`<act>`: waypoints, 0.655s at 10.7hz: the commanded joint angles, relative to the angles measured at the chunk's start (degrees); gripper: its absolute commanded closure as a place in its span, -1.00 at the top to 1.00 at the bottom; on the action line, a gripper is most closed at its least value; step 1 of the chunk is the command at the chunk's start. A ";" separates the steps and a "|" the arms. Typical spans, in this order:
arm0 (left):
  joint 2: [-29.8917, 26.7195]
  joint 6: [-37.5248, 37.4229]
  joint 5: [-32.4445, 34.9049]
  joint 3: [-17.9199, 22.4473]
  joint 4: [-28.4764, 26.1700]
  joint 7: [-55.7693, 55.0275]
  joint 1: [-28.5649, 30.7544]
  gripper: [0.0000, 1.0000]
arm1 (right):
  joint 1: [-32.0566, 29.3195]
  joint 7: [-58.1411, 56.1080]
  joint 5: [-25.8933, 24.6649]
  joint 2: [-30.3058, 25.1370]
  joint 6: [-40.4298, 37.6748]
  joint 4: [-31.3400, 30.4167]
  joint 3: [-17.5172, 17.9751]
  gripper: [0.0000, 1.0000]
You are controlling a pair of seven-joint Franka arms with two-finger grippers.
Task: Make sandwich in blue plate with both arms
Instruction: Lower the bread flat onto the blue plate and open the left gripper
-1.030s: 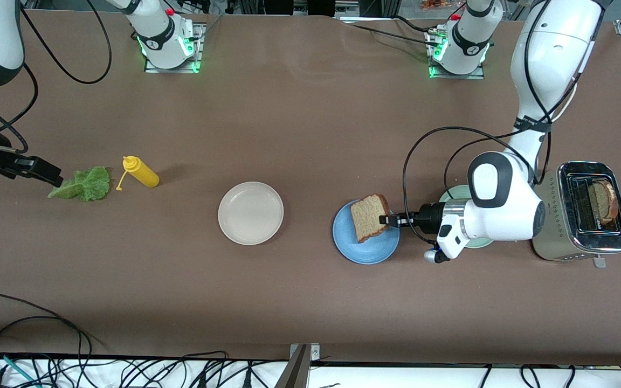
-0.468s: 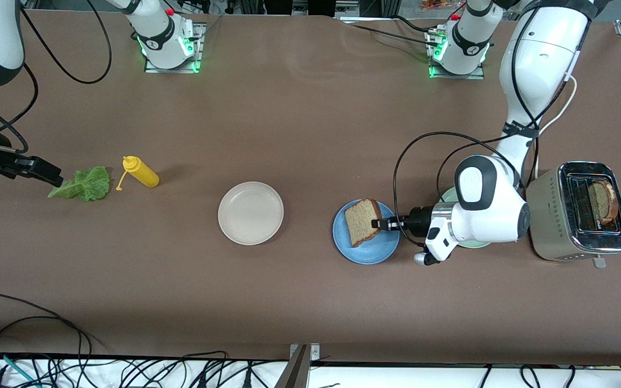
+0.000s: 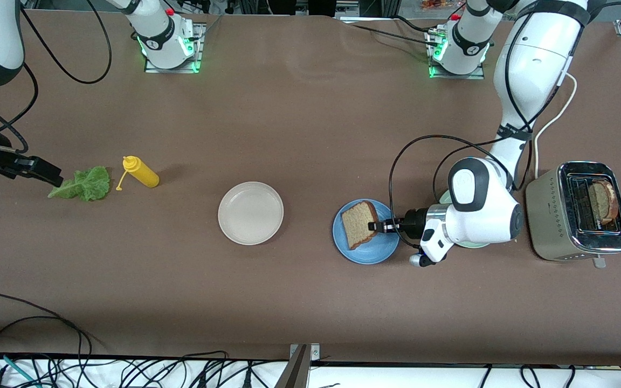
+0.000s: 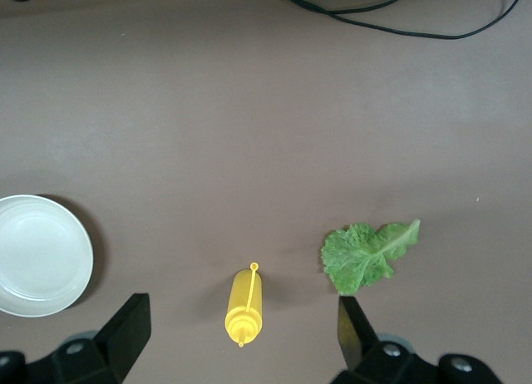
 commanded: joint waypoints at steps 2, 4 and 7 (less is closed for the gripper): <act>1.69 0.35 -2.06 0.30 2.04 2.01 -0.50 -1.00 | -0.18 -0.24 0.82 -0.89 -0.34 -0.22 0.09 1.00; 1.95 0.35 -2.06 0.38 2.04 4.12 -0.24 -1.00 | -0.18 -0.15 0.82 -0.89 -0.08 -0.22 0.18 1.00; 2.48 1.22 -2.06 0.56 2.04 4.21 -0.15 -1.00 | -0.18 -0.15 0.82 -0.89 0.01 -0.22 0.26 1.00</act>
